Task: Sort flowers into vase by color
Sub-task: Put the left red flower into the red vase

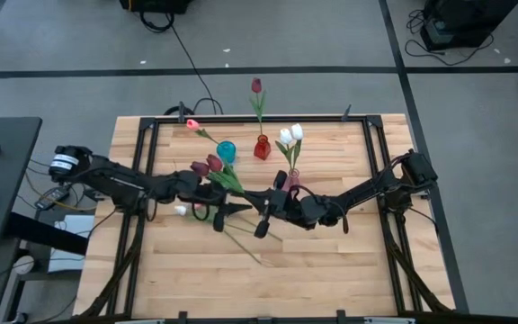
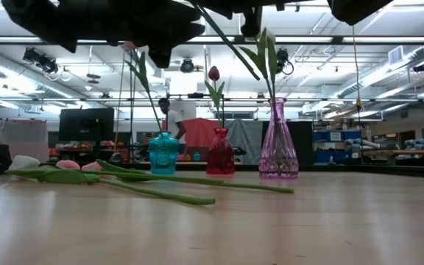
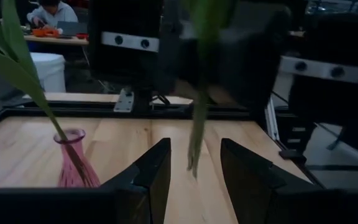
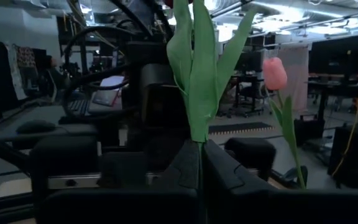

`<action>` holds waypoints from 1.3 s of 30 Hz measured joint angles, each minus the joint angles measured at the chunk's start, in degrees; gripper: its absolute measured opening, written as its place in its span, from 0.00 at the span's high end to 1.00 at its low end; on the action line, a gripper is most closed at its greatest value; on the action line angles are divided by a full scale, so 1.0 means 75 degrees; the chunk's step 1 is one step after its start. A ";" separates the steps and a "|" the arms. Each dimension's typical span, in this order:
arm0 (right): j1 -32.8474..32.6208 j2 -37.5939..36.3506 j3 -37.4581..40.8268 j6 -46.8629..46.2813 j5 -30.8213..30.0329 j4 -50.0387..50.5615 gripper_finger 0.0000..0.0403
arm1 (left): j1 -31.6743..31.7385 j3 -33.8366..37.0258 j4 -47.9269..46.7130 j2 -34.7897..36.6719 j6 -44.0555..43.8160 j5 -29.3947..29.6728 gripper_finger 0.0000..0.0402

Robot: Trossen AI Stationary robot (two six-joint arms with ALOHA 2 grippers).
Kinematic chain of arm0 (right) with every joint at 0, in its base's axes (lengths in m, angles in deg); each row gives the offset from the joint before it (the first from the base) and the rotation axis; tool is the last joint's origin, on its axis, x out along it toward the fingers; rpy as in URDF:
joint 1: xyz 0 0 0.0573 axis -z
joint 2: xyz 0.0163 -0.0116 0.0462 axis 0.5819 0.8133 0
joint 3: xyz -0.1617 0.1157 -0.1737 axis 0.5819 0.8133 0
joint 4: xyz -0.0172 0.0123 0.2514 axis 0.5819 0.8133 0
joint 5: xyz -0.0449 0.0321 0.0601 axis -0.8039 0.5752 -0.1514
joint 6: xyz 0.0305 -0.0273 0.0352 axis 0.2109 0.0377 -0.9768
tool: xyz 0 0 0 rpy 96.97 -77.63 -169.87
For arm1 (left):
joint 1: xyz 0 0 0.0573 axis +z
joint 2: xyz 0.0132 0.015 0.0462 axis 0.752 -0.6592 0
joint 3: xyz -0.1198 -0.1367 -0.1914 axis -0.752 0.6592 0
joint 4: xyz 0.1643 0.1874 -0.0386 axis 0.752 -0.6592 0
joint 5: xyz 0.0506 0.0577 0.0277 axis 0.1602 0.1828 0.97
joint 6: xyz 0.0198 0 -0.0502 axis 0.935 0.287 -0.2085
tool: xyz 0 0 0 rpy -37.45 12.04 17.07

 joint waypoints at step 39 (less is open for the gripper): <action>-0.0613 -0.0644 0.0003 -0.2092 -0.0998 0.2498 0.68 | 0.0142 -0.0182 -0.1884 0.0065 0.0419 -0.0858 0.98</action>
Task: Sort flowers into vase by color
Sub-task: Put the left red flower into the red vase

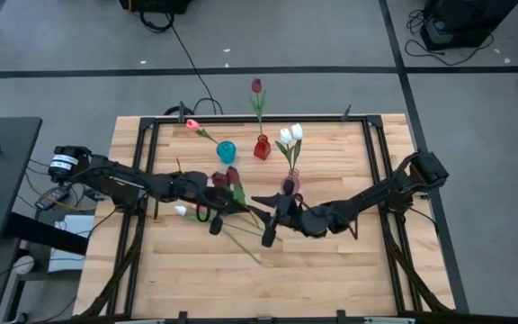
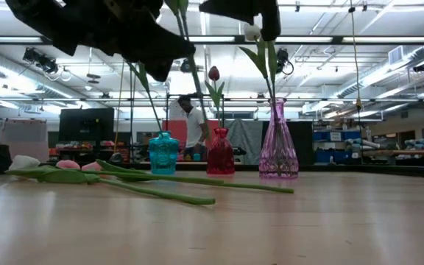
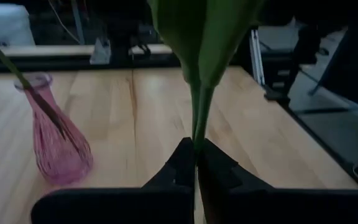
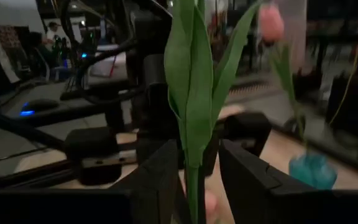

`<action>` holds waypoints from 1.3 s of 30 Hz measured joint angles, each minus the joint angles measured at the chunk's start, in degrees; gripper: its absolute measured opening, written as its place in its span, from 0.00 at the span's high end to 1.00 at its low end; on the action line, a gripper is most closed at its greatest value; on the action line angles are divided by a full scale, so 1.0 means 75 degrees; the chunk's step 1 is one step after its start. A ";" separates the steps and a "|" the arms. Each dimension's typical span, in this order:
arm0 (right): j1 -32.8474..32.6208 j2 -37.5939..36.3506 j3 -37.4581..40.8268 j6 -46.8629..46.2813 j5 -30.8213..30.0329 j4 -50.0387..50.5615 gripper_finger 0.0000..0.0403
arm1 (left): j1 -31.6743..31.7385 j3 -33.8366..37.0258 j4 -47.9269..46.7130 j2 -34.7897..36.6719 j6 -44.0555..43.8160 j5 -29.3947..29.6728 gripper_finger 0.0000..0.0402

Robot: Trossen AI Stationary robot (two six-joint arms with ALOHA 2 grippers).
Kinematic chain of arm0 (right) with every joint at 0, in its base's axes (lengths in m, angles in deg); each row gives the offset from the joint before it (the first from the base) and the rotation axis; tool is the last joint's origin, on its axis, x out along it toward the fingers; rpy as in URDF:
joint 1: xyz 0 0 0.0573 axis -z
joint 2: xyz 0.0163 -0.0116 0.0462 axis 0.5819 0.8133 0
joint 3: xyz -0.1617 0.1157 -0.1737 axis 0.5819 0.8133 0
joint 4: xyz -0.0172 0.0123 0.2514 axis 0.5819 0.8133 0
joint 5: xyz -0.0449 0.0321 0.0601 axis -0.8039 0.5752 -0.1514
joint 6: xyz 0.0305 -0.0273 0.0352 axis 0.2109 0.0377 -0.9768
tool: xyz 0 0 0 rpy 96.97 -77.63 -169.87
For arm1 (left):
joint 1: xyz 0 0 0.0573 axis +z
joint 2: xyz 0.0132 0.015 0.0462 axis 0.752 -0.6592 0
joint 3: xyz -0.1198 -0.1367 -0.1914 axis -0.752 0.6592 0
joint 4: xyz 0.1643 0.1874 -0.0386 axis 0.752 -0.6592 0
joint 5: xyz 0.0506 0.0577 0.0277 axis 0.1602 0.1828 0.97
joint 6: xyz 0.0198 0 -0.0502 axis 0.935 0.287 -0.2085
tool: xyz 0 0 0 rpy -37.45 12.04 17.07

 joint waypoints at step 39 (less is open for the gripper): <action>0.0831 -0.0398 -0.0009 -0.1830 0.2416 0.2223 0.70 | 0.0000 0.0000 -0.0066 -0.0026 -0.0015 -0.0007 0.98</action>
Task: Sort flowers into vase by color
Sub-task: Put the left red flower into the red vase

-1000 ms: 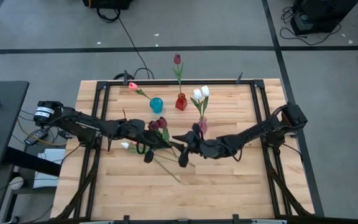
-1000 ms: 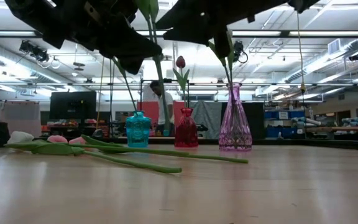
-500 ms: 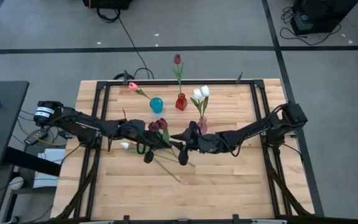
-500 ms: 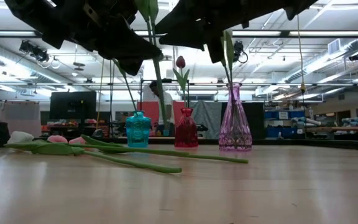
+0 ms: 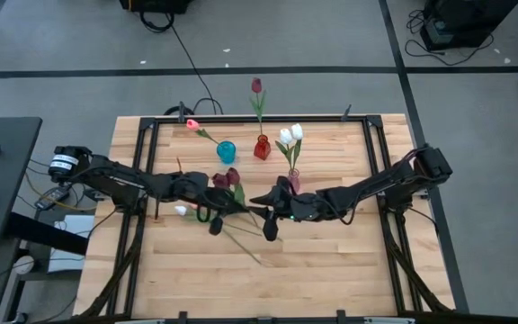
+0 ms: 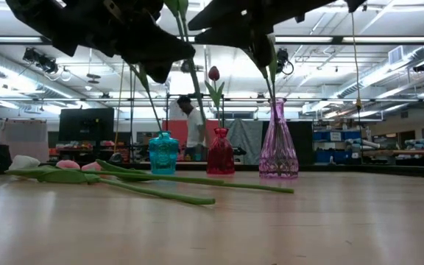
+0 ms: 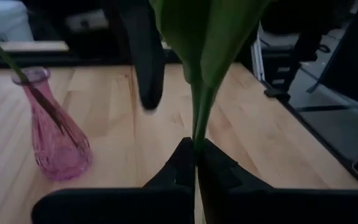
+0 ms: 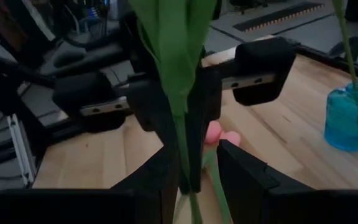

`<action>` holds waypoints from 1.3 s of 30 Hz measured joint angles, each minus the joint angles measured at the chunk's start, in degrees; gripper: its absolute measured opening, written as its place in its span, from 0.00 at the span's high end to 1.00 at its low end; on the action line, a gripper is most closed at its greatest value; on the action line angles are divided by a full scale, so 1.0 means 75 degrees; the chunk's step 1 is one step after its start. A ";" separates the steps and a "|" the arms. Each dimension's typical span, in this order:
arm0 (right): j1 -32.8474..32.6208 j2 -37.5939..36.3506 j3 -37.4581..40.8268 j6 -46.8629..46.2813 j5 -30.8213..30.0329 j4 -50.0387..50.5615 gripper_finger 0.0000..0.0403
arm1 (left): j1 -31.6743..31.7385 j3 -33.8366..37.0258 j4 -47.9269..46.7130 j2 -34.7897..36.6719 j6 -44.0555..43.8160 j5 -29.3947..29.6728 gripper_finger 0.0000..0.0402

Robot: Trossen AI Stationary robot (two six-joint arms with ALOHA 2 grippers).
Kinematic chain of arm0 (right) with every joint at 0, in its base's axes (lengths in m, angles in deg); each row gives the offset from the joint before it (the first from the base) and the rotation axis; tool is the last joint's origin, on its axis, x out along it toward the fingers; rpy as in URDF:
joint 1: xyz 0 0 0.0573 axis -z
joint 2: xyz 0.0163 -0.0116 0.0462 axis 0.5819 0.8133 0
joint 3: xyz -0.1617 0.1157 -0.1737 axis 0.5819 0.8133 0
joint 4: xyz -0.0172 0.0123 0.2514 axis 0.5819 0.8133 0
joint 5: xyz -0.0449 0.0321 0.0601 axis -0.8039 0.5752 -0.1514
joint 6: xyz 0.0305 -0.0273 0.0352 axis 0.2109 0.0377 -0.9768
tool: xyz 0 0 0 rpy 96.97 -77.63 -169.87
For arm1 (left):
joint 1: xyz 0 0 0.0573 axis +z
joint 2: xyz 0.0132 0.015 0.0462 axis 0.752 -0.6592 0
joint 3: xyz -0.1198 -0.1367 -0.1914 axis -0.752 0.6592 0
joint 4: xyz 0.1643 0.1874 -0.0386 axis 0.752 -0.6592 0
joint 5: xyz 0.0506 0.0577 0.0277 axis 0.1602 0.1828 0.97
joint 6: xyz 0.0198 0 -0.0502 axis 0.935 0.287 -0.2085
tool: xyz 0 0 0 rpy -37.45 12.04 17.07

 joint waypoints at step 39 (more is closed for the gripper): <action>0.0232 -0.0037 0.0009 0.0790 0.0259 -0.0542 0.99 | -0.0006 -0.0003 -0.0102 -0.0095 0.0058 0.0142 0.88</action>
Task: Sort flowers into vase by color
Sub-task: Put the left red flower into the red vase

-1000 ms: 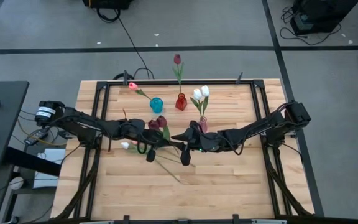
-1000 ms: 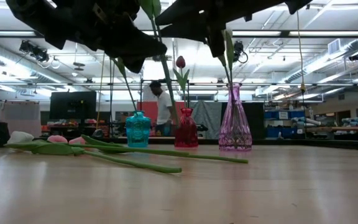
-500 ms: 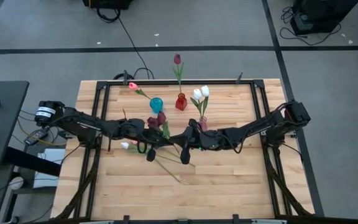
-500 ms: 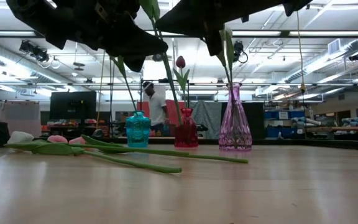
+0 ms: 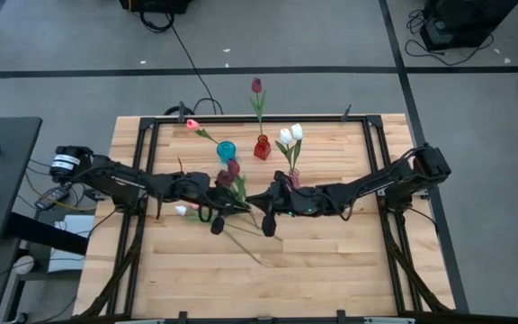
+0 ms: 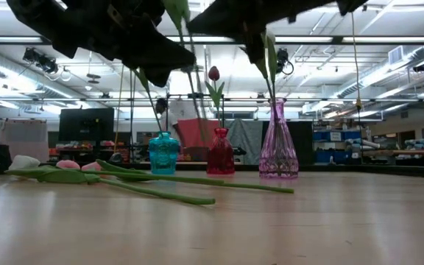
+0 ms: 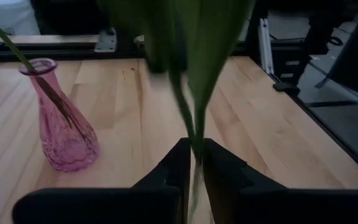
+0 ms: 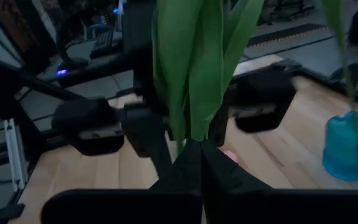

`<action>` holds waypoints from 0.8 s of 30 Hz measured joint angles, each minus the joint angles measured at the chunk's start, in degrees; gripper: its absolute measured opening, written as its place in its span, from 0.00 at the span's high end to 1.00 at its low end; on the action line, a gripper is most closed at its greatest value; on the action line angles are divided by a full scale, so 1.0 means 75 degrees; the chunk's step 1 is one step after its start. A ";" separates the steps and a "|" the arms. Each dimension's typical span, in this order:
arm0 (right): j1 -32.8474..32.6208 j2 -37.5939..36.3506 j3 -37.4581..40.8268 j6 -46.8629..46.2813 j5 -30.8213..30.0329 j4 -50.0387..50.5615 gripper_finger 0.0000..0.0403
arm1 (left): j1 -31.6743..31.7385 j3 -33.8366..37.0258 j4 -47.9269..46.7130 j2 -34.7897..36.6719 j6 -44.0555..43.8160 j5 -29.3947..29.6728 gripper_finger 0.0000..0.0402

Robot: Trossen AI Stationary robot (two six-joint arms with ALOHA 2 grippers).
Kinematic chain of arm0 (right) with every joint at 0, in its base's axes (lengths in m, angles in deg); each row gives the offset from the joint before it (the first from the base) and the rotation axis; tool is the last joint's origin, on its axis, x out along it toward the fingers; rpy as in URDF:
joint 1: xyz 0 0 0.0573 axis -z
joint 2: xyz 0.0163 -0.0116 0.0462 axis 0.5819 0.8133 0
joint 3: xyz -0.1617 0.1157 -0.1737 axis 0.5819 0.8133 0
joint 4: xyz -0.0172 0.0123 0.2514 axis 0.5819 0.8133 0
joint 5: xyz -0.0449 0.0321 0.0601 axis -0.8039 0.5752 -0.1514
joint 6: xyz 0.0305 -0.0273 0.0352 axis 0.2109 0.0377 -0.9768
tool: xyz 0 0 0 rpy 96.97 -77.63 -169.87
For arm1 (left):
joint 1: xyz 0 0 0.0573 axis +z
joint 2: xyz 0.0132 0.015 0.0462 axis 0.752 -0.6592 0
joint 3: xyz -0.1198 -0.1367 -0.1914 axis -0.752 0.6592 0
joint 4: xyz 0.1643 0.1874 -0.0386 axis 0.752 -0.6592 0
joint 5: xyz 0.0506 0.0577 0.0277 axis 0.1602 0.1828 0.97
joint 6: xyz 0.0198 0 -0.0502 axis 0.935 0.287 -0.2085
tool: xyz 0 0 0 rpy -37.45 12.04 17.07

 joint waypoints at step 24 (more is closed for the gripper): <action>-0.1016 -0.2027 -0.0003 0.0665 -0.1682 0.1213 0.99 | -0.0003 0.0094 -0.0879 0.0494 0.0123 0.0102 0.98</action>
